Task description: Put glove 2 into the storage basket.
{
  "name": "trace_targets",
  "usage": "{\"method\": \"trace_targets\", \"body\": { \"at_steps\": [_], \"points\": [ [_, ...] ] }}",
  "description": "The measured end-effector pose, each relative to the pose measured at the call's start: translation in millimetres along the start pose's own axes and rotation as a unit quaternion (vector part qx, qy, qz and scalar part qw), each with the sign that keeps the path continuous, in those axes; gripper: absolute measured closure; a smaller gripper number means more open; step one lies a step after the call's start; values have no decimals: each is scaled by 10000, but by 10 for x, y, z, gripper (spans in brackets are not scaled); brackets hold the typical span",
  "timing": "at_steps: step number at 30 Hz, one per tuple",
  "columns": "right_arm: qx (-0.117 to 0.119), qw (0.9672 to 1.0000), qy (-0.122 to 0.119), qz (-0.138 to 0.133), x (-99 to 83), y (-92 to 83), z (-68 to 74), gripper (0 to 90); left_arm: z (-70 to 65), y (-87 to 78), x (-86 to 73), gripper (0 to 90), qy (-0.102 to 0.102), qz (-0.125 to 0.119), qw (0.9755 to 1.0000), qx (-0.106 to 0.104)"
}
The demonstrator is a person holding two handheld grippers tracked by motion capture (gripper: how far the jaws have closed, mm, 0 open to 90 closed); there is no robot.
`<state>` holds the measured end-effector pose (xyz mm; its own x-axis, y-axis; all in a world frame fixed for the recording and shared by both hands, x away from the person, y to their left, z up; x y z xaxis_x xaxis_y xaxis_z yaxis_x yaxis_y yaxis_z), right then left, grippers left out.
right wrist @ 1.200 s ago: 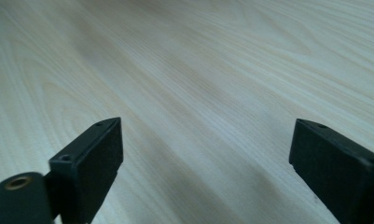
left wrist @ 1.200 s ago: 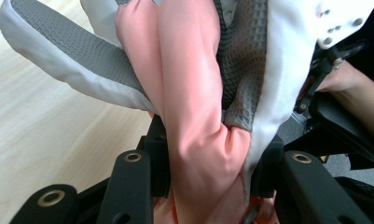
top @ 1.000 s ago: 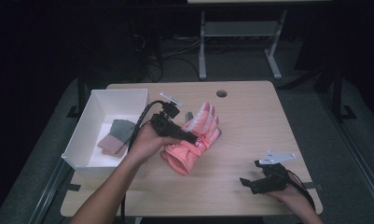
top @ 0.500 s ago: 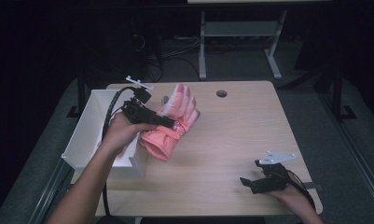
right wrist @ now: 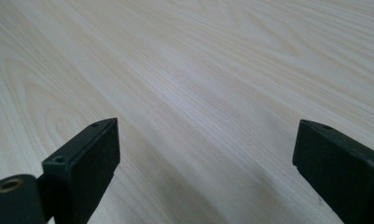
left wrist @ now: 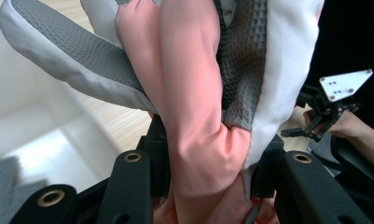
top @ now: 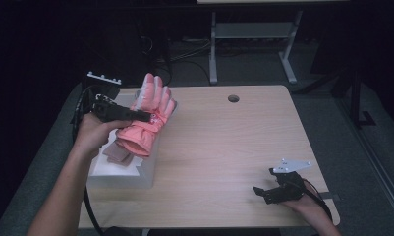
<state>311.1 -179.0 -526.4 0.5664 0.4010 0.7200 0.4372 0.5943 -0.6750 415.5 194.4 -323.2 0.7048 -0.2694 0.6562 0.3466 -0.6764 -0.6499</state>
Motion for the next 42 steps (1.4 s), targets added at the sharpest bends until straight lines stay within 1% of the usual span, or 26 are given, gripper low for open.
{"method": "trace_targets", "body": {
  "at_steps": [1, 3, 4, 6, 8, 11, 12, 13, 14, 16, 17, 20, 25, 26, 27, 29, 30, 31, 33, 36, 38, 39, 40, 41, 42],
  "points": [
    [2, 10000, -15, -3, -1, 0, -2, 71, 57, -40, -16, 594, -46, -34, 10000, 42],
    [4, 10000, -31, -2, -3, 6, -9, 71, 119, -88, -34, 594, -120, -83, 9998, 108],
    [9, 10000, -26, 4, -5, 7, -12, 71, 180, -145, -51, 594, -178, -150, 9996, 135],
    [31, 10000, -8, 9, -4, 9, -9, 71, 247, -202, -70, 594, -283, -246, 9991, 177],
    [15, 10000, -32, 8, 2, 10, -6, 71, 335, -247, -109, 594, -348, -257, 9986, 302],
    [34, 10000, -55, 9, 6, 25, 10, 71, 469, -286, -180, 593, -460, -261, 9977, 417],
    [27, 10000, -69, 50, -2, 25, 13, 71, 529, -295, -206, 593, -543, -281, 9970, 477],
    [49, 10000, -22, 37, 0, 26, 28, 71, 566, -300, -222, 593, -576, -278, 9967, 509],
    [58, 10000, -10, 32, 1, 26, 31, 71, 612, -306, -248, 593, -606, -252, 9964, 532],
    [95, 10000, -6, 19, 6, 28, 41, 71, 704, -295, -295, 593, -740, -263, 9952, 575],
    [99, 9999, -26, 19, 8, 32, 43, 71, 724, -288, -310, 593, -753, -235, 9951, 588],
    [115, 9999, -28, 24, 8, 36, 48, 71, 829, -201, -380, 593, -915, -173, 9938, 606],
    [101, 9999, -94, 43, 4, 37, 48, 71, 954, -40, -449, 590, -1033, -50, 9920, 730],
    [98, 9999, -89, 35, 4, 36, 47, 71, 990, 12, -464, 589, -1071, -10, 9913, 759],
    [117, 9999, -29, 20, 7, 35, 57, 71, 1012, 45, -475, 590, -1088, 35, 9911, 770],
    [113, 9999, -36, 29, 6, 35, 48, 71, 1066, 123, -500, 590, -1118, 146, 9899, 863],
    [104, 9999, -72, 46, 1, 36, 41, 71, 1116, 211, -521, 589, -1172, 214, 9888, 897],
    [104, 9999, -72, 46, 1, 36, 41, 71, 1116, 211, -521, 590, -1172, 214, 9888, 897],
    [118, 9999, -56, 29, 4, 30, 53, 71, 1158, 297, -540, 589, -1241, 237, 9880, 892],
    [115, 9999, -63, 11, 9, 22, 51, 71, 1230, 446, -616, 590, -1294, 401, 9867, 901],
    [122, 9999, -65, 25, 3, 24, 52, 71, 1253, 517, -659, 590, -1326, 456, 9865, 851],
    [123, 9999, -66, 27, 1, 25, 52, 71, 1262, 553, -684, 589, -1361, 496, 9859, 838],
    [119, 9999, -93, 37, -2, 24, 48, 71, 1292, 611, -721, 587, -1342, 579, 9857, 839],
    [119, 9999, -93, 37, -2, 24, 48, 71, 1292, 611, -721, 586, -1342, 579, 9857, 839],
    [124, 9999, -87, 35, -2, 23, 50, 71, 1310, 655, -741, 586, -1367, 630, 9849, 856]
  ]
}}
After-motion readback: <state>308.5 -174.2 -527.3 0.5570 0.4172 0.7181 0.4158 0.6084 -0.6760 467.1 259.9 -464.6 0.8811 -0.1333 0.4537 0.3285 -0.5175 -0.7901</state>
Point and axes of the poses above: each handheld gripper's, and its own axes: y roughly forward along the jaws, x roughly out of its top, z roughly to its left, the point moved 10 cm from there along y, roughly forward along the jaws, and after that the axes turned 4 degrees about x, right-handed, at the moved point
